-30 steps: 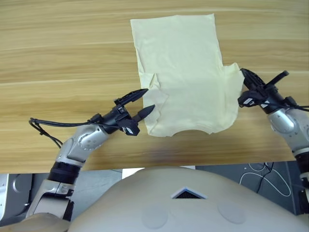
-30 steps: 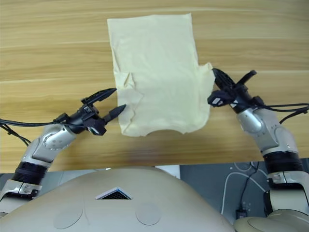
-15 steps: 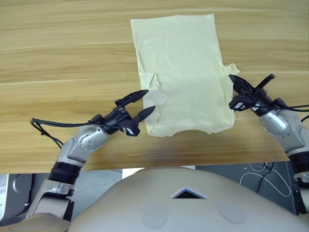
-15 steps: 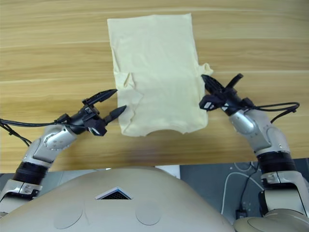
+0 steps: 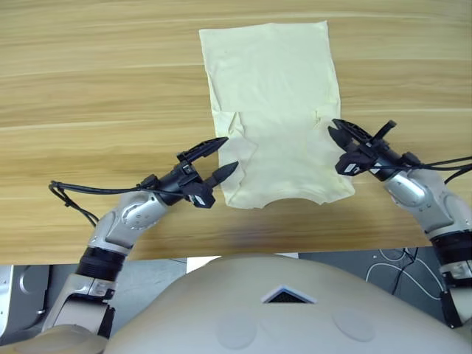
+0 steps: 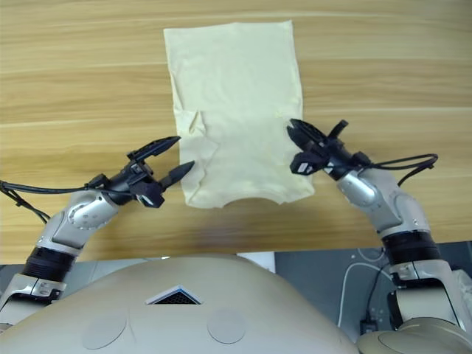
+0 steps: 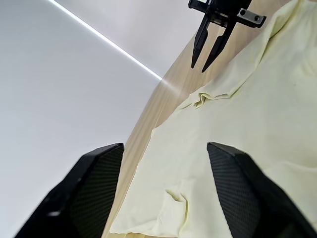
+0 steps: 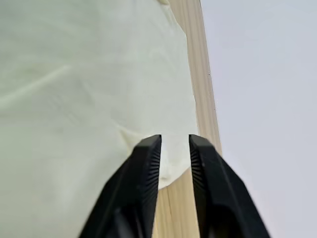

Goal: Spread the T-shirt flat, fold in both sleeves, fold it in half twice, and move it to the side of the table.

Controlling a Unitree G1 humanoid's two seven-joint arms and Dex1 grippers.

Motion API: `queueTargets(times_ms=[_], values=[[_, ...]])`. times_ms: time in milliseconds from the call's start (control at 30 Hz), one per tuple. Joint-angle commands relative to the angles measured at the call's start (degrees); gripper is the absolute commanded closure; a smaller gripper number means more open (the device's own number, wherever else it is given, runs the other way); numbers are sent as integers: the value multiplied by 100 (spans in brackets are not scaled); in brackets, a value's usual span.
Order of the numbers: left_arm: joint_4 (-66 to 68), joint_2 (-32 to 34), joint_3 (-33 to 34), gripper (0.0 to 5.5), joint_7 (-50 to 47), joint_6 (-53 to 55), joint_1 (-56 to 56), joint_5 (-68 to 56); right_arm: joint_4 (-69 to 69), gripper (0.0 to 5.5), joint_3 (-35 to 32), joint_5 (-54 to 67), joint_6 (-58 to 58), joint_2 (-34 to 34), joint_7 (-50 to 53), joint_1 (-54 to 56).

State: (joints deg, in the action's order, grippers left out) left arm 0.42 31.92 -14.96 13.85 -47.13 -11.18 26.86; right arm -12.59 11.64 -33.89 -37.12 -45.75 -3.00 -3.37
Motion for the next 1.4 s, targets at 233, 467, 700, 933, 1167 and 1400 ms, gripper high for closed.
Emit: queueTargets(times_ms=[233, 467, 700, 933, 1167, 1400], values=[[159, 92, 46, 234, -27, 79, 172, 254, 4, 285, -100, 13, 43, -15, -70, 51], [893, 117, -44, 234, -131, 13, 720, 597, 78, 175, 144, 87, -99, -30, -523, -29], [1514, 41, -399, 234, -216, -184, 1308, 911, -128, 54, 293, 40, -105, 60, -681, 48], [1762, 153, -857, 234, -101, -360, 1672, 1304, 350, 24, -286, 1329, -405, 415, -457, 198], [1822, 431, -1193, 234, 294, -411, 1835, 1370, 604, 24, -1152, 1994, 201, 968, -95, 681], [1906, 1238, -1164, 234, 839, -203, 1767, 1272, 641, 24, -1386, 1815, 399, 993, -80, 597]])
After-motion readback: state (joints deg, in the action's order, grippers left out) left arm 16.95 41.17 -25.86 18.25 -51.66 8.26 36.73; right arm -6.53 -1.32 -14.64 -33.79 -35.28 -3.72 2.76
